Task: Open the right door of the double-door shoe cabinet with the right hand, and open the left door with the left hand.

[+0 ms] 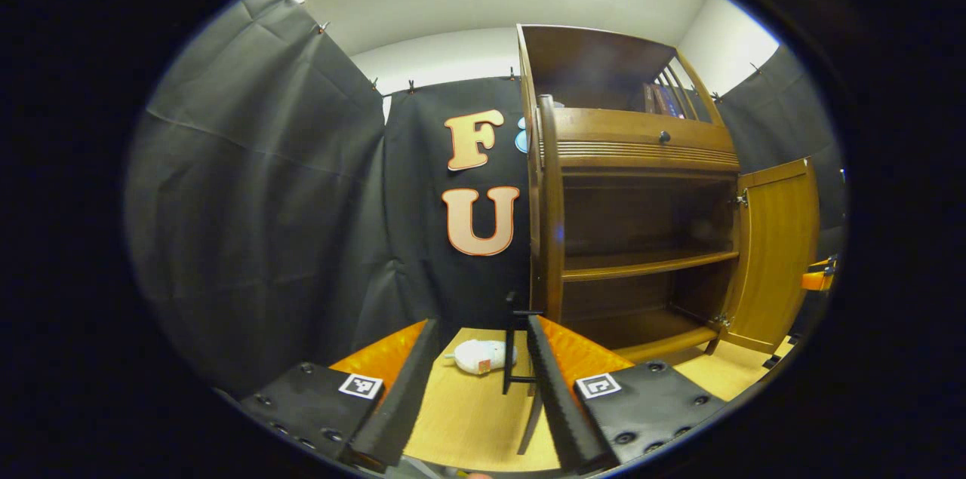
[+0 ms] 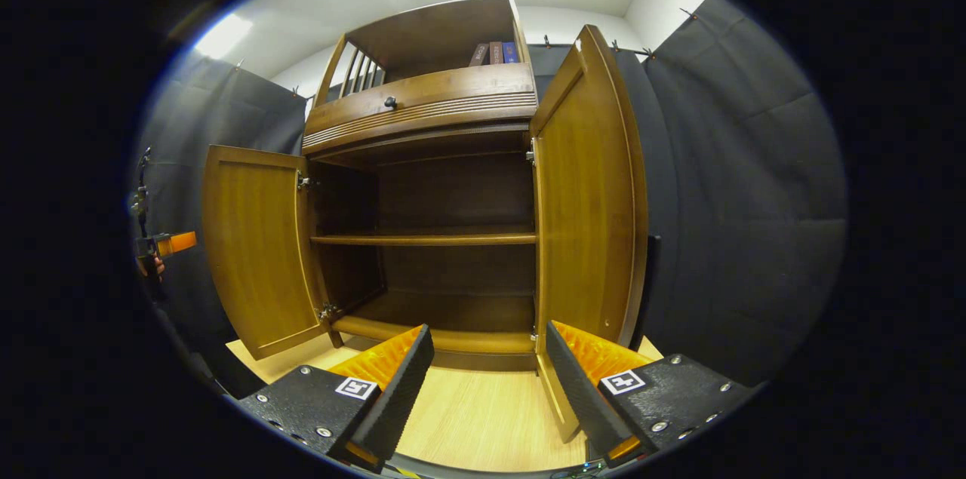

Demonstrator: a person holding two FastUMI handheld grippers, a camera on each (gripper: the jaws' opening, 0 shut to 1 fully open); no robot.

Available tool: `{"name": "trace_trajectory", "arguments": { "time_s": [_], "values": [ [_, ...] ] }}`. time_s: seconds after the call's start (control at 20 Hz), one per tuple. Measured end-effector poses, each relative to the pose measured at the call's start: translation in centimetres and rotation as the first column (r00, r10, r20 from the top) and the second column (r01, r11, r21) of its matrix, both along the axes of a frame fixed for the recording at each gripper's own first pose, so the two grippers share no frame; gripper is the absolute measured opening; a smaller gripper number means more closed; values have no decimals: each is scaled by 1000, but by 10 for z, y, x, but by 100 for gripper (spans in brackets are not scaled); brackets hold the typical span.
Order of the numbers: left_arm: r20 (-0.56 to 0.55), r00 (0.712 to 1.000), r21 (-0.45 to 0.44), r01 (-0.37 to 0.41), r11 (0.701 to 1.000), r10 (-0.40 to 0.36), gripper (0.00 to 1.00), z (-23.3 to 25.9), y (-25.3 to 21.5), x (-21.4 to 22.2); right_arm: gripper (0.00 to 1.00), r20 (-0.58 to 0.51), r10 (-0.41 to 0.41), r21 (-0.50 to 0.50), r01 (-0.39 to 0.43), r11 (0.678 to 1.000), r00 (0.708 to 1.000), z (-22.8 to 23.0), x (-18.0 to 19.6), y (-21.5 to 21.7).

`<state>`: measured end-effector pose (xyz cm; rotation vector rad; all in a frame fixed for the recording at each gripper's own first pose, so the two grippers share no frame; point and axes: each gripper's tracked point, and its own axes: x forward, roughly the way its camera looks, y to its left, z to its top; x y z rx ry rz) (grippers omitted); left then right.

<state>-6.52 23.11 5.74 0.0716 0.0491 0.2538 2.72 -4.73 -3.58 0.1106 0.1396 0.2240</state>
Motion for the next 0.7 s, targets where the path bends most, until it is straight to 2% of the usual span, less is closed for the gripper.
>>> {"name": "trace_trajectory", "arguments": {
  "time_s": [0.05,0.2,0.25,0.3,0.5,0.7],
  "values": [
    [-1,1000,-2,6,1000,-6,85,0,-11,1,92,3,-2,1,2,1000,1000,1,0,2],
    [2,999,-14,39,999,-39,94,-5,-46,8,92,32,-21,-12,22,1000,999,9,0,6],
    [8,999,-20,44,999,-44,95,-6,-55,12,92,40,-26,-18,27,999,999,10,-1,9],
    [19,999,-32,41,999,-40,95,-7,-62,15,98,42,-31,-23,32,999,999,11,-3,11],
    [64,998,-119,36,992,-29,94,-13,-90,30,98,56,-31,-2,31,1000,998,17,-15,22],
    [69,997,-124,37,992,-28,94,-19,-103,37,98,66,-49,-7,49,999,997,16,-18,19]
  ]
}}
